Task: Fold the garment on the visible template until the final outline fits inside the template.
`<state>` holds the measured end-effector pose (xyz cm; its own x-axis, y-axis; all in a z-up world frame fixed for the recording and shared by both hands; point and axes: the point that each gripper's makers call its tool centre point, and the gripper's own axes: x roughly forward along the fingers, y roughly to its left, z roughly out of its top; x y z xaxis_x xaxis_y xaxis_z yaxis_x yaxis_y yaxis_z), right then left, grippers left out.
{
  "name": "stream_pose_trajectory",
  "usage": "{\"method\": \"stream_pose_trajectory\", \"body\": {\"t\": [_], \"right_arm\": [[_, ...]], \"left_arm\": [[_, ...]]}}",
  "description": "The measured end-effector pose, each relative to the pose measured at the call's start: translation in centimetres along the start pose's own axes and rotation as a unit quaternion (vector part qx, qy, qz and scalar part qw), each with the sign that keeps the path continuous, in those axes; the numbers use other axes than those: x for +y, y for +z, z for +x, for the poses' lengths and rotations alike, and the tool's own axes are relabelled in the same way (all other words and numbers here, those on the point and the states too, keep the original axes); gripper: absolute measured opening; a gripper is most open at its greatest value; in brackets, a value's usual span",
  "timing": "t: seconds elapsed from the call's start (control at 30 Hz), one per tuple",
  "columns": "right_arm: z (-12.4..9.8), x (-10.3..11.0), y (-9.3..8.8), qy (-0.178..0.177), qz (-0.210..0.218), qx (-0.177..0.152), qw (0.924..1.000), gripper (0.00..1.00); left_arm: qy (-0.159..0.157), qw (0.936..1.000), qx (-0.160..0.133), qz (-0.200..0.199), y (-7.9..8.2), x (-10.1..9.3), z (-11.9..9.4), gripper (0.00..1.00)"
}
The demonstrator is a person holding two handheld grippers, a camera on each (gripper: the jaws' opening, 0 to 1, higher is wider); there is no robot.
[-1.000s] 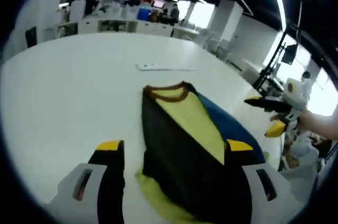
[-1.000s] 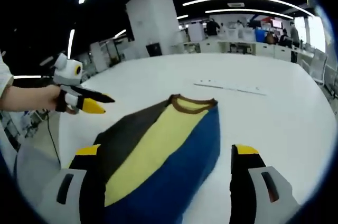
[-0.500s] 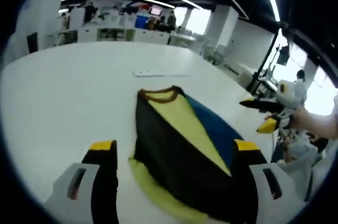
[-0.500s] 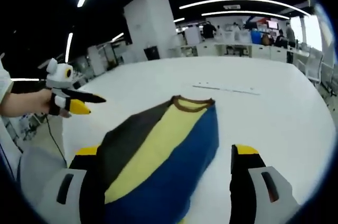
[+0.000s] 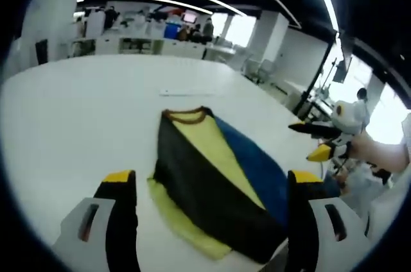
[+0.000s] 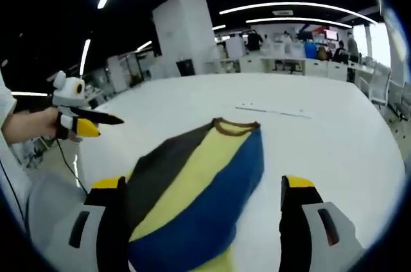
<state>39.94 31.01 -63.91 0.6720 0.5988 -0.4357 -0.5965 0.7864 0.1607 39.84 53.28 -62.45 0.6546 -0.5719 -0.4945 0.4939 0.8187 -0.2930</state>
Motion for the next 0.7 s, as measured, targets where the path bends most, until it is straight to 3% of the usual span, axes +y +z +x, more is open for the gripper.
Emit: {"method": "stream_pose_trajectory", "body": {"t": [0.7], "right_arm": [[-4.8,2.4,-1.8,-0.008,0.004,0.000,1.0000,1.00]], "left_arm": [[0.008,0.9998,-0.015,0.007,-1.6,-2.3,-5.1,0.94]]}}
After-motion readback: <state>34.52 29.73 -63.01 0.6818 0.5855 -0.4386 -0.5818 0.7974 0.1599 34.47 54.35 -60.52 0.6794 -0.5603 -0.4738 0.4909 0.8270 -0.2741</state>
